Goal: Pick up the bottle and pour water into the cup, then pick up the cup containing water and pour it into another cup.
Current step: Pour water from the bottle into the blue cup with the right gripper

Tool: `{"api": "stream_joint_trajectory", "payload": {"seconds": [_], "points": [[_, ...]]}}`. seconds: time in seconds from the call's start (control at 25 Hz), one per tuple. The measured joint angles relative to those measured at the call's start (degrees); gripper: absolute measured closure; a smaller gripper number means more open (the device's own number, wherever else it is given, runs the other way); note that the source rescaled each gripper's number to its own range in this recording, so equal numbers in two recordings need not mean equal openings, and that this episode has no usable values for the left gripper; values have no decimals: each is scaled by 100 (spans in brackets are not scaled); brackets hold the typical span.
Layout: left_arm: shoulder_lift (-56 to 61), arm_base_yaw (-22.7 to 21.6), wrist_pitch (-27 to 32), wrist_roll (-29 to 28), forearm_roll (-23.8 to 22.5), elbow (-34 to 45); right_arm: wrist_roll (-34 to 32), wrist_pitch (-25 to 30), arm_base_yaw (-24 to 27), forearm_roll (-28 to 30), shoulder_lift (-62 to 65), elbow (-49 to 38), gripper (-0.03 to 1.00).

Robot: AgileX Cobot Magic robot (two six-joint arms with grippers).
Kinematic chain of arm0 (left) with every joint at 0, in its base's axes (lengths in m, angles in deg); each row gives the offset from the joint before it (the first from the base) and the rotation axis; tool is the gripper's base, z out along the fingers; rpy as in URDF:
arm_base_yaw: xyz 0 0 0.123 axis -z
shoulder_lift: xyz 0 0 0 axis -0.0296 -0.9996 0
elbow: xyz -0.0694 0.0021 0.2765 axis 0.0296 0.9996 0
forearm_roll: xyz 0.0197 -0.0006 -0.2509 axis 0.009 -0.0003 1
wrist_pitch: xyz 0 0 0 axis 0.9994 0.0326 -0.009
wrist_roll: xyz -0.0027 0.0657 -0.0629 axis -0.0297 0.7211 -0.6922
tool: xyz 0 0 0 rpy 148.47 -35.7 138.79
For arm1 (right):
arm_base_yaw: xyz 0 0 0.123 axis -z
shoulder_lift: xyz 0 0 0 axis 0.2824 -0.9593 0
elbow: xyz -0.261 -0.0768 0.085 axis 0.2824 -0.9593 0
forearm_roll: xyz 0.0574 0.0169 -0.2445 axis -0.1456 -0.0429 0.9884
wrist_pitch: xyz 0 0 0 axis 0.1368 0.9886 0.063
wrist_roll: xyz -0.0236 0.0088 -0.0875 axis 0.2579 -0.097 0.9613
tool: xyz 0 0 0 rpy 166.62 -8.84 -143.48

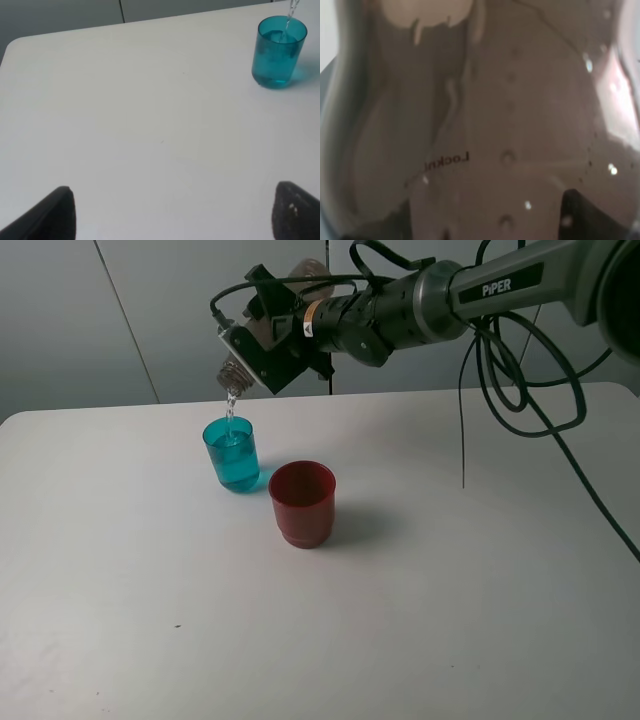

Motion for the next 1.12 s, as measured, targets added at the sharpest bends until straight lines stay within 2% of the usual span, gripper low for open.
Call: {"api": "stream_joint_trajectory", "payload": {"seconds": [0.88, 1.12], "points": [[0, 0, 0, 0, 0, 0, 363, -68, 0, 0, 0, 0, 97], [0, 0, 0, 0, 0, 0, 340, -68, 0, -235, 0, 0, 97]]}}
